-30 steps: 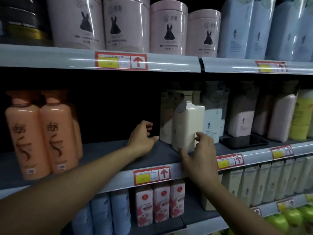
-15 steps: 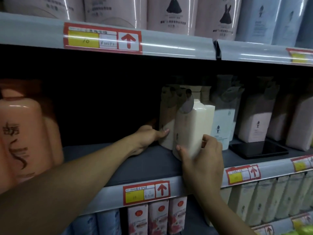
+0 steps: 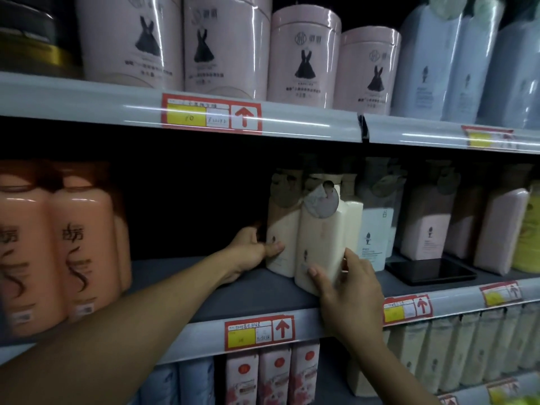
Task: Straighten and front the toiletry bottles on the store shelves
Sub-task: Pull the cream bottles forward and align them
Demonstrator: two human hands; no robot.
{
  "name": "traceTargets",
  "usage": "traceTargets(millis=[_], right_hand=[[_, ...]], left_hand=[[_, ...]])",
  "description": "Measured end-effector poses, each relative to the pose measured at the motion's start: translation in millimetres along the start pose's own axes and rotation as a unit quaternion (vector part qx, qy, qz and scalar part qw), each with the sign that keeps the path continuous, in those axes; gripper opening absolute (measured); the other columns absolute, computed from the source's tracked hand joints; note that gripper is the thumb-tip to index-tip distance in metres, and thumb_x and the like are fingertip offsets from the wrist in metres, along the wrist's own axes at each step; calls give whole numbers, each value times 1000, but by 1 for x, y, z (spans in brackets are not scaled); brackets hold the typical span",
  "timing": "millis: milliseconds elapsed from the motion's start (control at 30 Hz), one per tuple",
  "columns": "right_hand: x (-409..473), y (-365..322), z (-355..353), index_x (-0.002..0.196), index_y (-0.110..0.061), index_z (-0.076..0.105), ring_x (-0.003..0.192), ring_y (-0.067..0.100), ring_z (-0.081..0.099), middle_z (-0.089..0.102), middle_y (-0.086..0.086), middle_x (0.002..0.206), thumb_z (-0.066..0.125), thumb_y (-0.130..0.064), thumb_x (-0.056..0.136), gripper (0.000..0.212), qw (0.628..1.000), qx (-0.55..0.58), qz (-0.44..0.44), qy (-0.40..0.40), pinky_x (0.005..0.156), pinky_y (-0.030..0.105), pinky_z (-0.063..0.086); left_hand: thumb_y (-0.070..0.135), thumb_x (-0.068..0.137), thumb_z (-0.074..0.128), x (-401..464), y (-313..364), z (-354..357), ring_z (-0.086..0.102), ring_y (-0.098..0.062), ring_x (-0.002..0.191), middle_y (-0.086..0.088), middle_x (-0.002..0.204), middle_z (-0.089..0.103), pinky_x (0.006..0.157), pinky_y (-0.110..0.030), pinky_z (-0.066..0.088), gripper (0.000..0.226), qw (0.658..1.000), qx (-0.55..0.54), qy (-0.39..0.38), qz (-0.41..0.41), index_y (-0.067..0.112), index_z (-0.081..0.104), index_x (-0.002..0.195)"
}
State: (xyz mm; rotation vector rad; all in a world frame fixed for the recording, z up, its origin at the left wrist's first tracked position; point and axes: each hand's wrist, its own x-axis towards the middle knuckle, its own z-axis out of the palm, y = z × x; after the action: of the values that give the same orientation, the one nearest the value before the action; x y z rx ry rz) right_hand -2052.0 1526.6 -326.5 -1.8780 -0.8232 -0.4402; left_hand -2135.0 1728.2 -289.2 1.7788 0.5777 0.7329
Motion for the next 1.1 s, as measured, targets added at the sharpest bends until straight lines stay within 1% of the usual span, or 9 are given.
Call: traceTargets(millis=[33, 67, 133, 200, 367, 533, 767, 933, 1100], right_hand=[[-1, -1, -3, 124, -24, 60, 100, 21, 58, 59, 0, 108, 74, -50, 87, 47, 1000, -3, -2, -10, 83, 38, 50], [-3, -2, -6, 123, -25, 61, 99, 22, 59, 59, 0, 107, 74, -50, 87, 46, 1000, -7, -4, -20, 83, 39, 51], [-7, -5, -11, 121, -26, 62, 99, 23, 60, 60, 0, 106, 74, -49, 87, 43, 999, -15, -14, -35, 82, 39, 51], [-10, -10, -16, 123, -27, 61, 104, 22, 62, 64, -1, 112, 75, -48, 87, 44, 999, -12, -18, -48, 85, 39, 52], [-18, -27, -27, 131, -24, 51, 113, 24, 64, 69, 1, 126, 74, -41, 92, 48, 996, 9, -10, -93, 90, 42, 55], [-23, -42, -29, 136, -20, 49, 116, 26, 64, 68, 5, 131, 73, -36, 94, 52, 989, 3, -22, -147, 93, 39, 53], [-28, -63, -16, 133, -15, 48, 118, 26, 63, 66, 7, 131, 82, -37, 86, 63, 983, 19, -3, -180, 97, 45, 56], [-21, -70, 0, 130, -14, 51, 118, 27, 61, 64, 8, 130, 84, -42, 82, 64, 986, 0, -13, -168, 97, 44, 55], [-8, -72, 16, 129, -19, 55, 112, 28, 66, 69, 4, 125, 82, -53, 79, 65, 984, -26, -25, -172, 93, 48, 57]], left_hand=[[29, 76, 91, -8, 3, 0, 71, -13, 99, -3, 110, 73, 90, -31, 61, 54, 1000, -3, -1, 3, 11, 61, 118], [15, 84, 85, -15, 4, -1, 69, -11, 98, -2, 110, 71, 85, -25, 60, 48, 1000, -1, 3, 7, 12, 57, 123], [8, 87, 81, -27, 5, -6, 68, -17, 106, -7, 122, 67, 90, -30, 59, 65, 1000, 18, 18, 15, 5, 47, 142], [11, 87, 82, -41, 8, -12, 67, -21, 113, -10, 131, 65, 99, -40, 58, 73, 998, 46, 31, 32, 8, 42, 149], [11, 87, 82, -80, 17, -24, 67, -22, 111, -6, 127, 66, 98, -48, 58, 60, 989, 112, 80, 58, 17, 48, 137], [14, 85, 83, -113, 21, -38, 68, -22, 112, -4, 127, 68, 98, -48, 59, 59, 984, 123, 112, 62, 19, 49, 133], [18, 85, 84, -134, 19, -56, 68, -14, 99, 0, 116, 71, 87, -33, 58, 52, 974, 151, 156, 61, 22, 51, 125], [28, 85, 84, -132, 19, -64, 68, -18, 105, 1, 122, 70, 92, -42, 59, 53, 960, 204, 182, 61, 26, 49, 124], [30, 84, 83, -121, 16, -71, 68, -21, 107, 0, 124, 70, 93, -42, 58, 50, 951, 227, 201, 53, 28, 47, 120]])
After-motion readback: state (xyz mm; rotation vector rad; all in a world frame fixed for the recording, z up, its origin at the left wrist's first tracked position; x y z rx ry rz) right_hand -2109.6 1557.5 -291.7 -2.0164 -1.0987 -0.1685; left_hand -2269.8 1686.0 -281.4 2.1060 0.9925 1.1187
